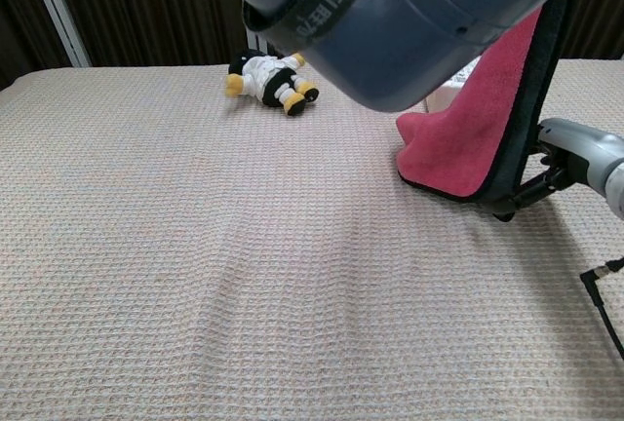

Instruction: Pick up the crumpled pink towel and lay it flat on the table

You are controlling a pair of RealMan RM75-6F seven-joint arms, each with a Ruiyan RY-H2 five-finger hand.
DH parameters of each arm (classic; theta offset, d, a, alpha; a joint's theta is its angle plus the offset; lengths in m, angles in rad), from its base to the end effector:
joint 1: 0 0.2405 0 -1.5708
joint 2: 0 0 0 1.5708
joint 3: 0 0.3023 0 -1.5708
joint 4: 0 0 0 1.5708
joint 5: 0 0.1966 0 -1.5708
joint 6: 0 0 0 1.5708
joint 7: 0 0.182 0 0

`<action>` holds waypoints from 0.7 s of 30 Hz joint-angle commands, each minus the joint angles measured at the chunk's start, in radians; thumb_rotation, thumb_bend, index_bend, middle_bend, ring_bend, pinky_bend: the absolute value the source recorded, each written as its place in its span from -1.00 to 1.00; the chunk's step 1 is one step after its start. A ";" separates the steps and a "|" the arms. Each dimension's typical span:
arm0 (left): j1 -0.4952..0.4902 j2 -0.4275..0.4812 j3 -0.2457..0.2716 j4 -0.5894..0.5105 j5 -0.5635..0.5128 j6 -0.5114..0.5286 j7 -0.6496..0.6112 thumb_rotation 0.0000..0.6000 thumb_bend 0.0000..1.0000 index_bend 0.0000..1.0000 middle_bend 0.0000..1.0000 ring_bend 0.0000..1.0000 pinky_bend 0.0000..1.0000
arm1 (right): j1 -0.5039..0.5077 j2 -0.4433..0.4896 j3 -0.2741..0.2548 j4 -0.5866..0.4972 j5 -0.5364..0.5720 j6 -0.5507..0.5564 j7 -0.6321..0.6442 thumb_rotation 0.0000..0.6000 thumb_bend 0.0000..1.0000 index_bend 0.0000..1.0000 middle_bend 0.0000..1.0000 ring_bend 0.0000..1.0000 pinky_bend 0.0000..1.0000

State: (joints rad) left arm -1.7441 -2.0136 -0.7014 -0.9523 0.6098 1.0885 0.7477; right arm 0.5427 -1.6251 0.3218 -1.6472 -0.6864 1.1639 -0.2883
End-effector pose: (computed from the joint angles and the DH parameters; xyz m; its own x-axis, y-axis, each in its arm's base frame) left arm 0.2514 0.4568 -0.0563 0.2598 -0.1079 0.9596 0.8168 -0.5055 -0.2780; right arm -0.2432 -0.3666 -0.0114 -0.1156 -0.2587 0.9590 -0.9708 0.2336 -0.0540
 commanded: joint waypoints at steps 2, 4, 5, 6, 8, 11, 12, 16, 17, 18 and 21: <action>0.015 0.015 0.006 -0.015 0.009 0.006 -0.007 1.00 0.14 0.19 -0.66 -1.00 -1.00 | 0.006 -0.014 0.001 0.029 0.016 -0.010 0.000 1.00 -0.40 0.03 -0.88 -1.00 -1.00; 0.024 0.023 0.010 -0.023 0.011 0.010 -0.004 1.00 0.14 0.19 -0.66 -1.00 -1.00 | 0.005 -0.015 0.002 0.033 0.014 -0.008 0.004 1.00 -0.29 0.06 -0.85 -1.00 -1.00; 0.030 0.029 0.012 -0.032 0.011 0.014 -0.004 1.00 0.14 0.19 -0.66 -1.00 -1.00 | 0.003 -0.015 0.002 0.034 0.009 -0.005 0.007 1.00 -0.26 0.08 -0.84 -1.00 -1.00; 0.035 0.033 0.013 -0.039 0.011 0.016 -0.003 1.00 0.14 0.19 -0.66 -1.00 -1.00 | 0.002 -0.015 0.002 0.034 0.005 -0.002 0.009 1.00 -0.23 0.10 -0.82 -1.00 -1.00; 0.045 0.042 0.016 -0.054 0.010 0.022 -0.002 1.00 0.14 0.19 -0.66 -1.00 -1.00 | -0.001 -0.013 0.002 0.030 0.000 0.001 0.014 1.00 -0.16 0.15 -0.80 -1.00 -1.00; 0.060 0.052 0.021 -0.080 0.008 0.030 0.002 1.00 0.14 0.20 -0.66 -1.00 -1.00 | -0.006 -0.010 0.002 0.022 -0.007 0.008 0.020 1.00 -0.04 0.20 -0.77 -1.00 -1.00; 0.065 0.056 0.024 -0.089 0.008 0.034 0.005 1.00 0.14 0.20 -0.66 -1.00 -1.00 | -0.008 -0.009 0.002 0.020 -0.008 0.010 0.021 1.00 0.00 0.21 -0.77 -1.00 -1.00; 0.080 0.076 0.031 -0.125 0.014 0.050 0.016 1.00 0.14 0.20 -0.66 -1.00 -1.00 | -0.013 -0.002 0.000 0.013 -0.014 0.017 0.022 1.00 0.01 0.21 -0.77 -1.00 -1.00; 0.084 0.082 0.033 -0.133 0.016 0.054 0.019 1.00 0.14 0.20 -0.66 -1.00 -1.00 | -0.015 -0.001 0.000 0.012 -0.015 0.018 0.023 1.00 0.01 0.21 -0.77 -1.00 -1.00; 0.087 0.088 0.035 -0.140 0.019 0.058 0.022 1.00 0.14 0.20 -0.66 -1.00 -1.00 | -0.017 0.002 -0.001 0.012 -0.016 0.018 0.025 1.00 0.01 0.21 -0.77 -1.00 -1.00; 0.099 0.105 0.036 -0.161 0.020 0.068 0.027 1.00 0.14 0.20 -0.66 -1.00 -1.00 | -0.024 0.009 -0.002 0.010 -0.018 0.017 0.033 1.00 0.01 0.21 -0.77 -1.00 -1.00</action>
State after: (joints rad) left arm -1.6500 -1.9137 -0.6668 -1.1068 0.6289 1.1527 0.7720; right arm 0.5204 -1.6174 0.3203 -1.6367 -0.7040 1.1817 -0.2561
